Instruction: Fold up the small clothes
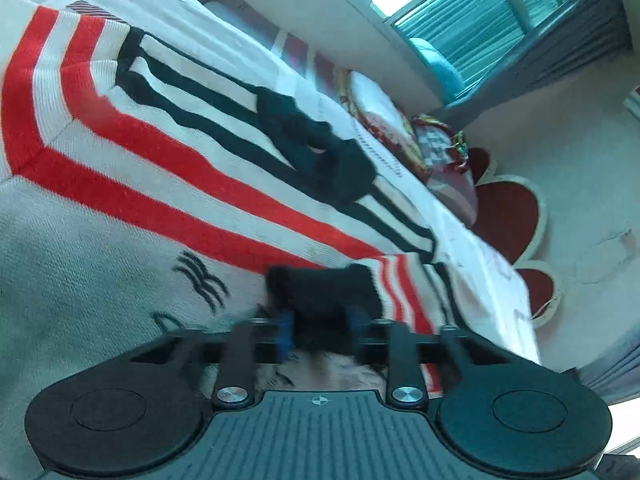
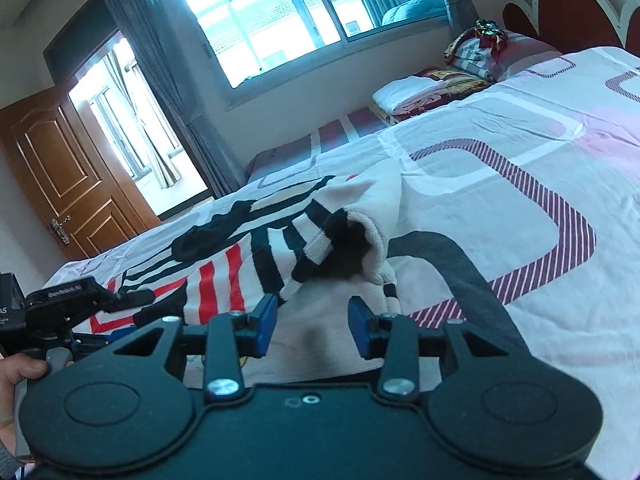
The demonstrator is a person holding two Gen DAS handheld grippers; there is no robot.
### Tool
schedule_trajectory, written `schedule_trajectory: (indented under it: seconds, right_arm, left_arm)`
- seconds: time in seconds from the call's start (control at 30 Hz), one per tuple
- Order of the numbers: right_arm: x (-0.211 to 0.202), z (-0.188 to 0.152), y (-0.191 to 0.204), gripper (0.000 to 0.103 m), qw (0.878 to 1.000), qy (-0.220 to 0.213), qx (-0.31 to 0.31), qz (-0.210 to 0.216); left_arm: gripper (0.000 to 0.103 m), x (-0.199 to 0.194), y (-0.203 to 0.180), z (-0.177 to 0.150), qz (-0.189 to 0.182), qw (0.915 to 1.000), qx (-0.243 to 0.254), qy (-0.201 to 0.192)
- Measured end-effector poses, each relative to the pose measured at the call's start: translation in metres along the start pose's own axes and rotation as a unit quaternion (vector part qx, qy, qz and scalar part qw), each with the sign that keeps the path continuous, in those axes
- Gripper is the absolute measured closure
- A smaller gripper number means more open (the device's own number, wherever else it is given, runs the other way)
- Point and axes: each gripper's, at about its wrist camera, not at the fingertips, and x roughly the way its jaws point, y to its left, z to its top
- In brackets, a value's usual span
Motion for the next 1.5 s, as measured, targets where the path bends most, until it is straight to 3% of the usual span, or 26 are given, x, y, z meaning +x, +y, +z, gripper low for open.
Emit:
schedule_trajectory:
  seconds: [0.07,0.2,0.3,0.37,0.47,0.57,0.7,0.73,0.83,0.97,1.07,1.13,1.17,1.2,1.27,1.3,1.37,1.43,1.5]
  right_arm:
    - [0.002,0.0,-0.002,0.064,1.0,0.003,0.007,-0.002]
    - [0.002,0.003,-0.008,0.063,0.999,0.002,0.035,0.006]
    - [0.0,0.006,-0.018,0.057,0.997,-0.005,0.073,0.019]
    - [0.0,0.007,-0.024,0.047,0.994,-0.006,0.1,0.034]
    - [0.012,0.007,-0.041,0.047,0.982,0.01,0.173,0.072]
    - [0.027,0.004,-0.057,0.051,0.962,0.02,0.249,0.108]
    - [0.045,0.004,-0.07,0.053,0.943,0.027,0.312,0.116]
    - [0.053,0.004,-0.073,0.058,0.94,0.037,0.32,0.113]
    - [0.071,0.008,-0.073,0.096,0.948,0.063,0.303,0.072]
    - [0.054,0.023,-0.057,0.096,0.97,0.031,0.235,0.06]
    - [0.051,0.025,-0.055,0.096,0.975,0.032,0.212,0.064]
    - [0.066,0.018,-0.062,0.097,0.974,0.069,0.213,0.042]
    - [0.069,0.015,-0.067,0.098,0.971,0.066,0.222,0.053]
    - [0.068,0.015,-0.069,0.098,0.97,0.065,0.227,0.056]
    - [0.06,0.015,-0.069,0.091,0.971,0.062,0.225,0.057]
    - [0.054,0.015,-0.067,0.088,0.973,0.059,0.218,0.055]
    - [0.033,0.019,-0.06,0.082,0.982,0.035,0.18,0.051]
    - [0.021,0.025,-0.049,0.082,0.989,0.012,0.137,0.048]
    - [0.03,0.032,-0.032,0.083,0.995,0.022,0.083,0.041]
  left_arm:
    - [0.094,-0.001,-0.003,0.005,0.0,1.0,0.007,0.003]
    - [0.095,-0.042,-0.018,0.025,-0.018,0.9976,0.05,-0.044]
    - [0.095,-0.067,-0.015,0.037,0.023,0.9937,0.098,-0.051]
    - [0.095,-0.069,0.0,0.039,0.069,0.991,0.109,-0.037]
    - [0.095,-0.066,0.022,0.031,0.075,0.9934,0.085,-0.016]
    - [0.095,-0.071,0.027,0.023,0.066,0.9954,0.062,-0.029]
    - [0.095,-0.059,0.024,0.02,0.085,0.9935,0.071,-0.024]
    - [0.095,-0.057,0.023,0.019,0.09,0.9931,0.073,-0.022]
    - [0.095,-0.066,0.022,0.019,0.076,0.9949,0.06,-0.027]
    - [0.1,-0.085,0.023,0.022,0.052,0.9981,0.024,-0.022]
    - [0.1,-0.07,0.026,0.018,0.097,0.9938,0.054,-0.007]
    - [0.098,-0.06,0.032,0.013,0.102,0.9932,0.057,-0.005]
    - [0.096,-0.061,0.032,0.013,0.103,0.9932,0.054,-0.006]
    - [0.092,-0.065,0.031,0.013,0.107,0.9929,0.052,-0.01]
    - [0.069,-0.079,0.026,0.008,0.136,0.988,0.062,-0.04]
    - [0.057,-0.088,0.02,0.005,0.151,0.984,0.072,-0.061]
    - [0.057,-0.1,0.001,-0.002,0.141,0.9797,0.107,-0.094]
    - [0.057,-0.087,-0.029,-0.009,0.127,0.9744,0.159,-0.095]
    - [0.057,-0.06,-0.057,-0.017,0.122,0.9638,0.225,-0.074]
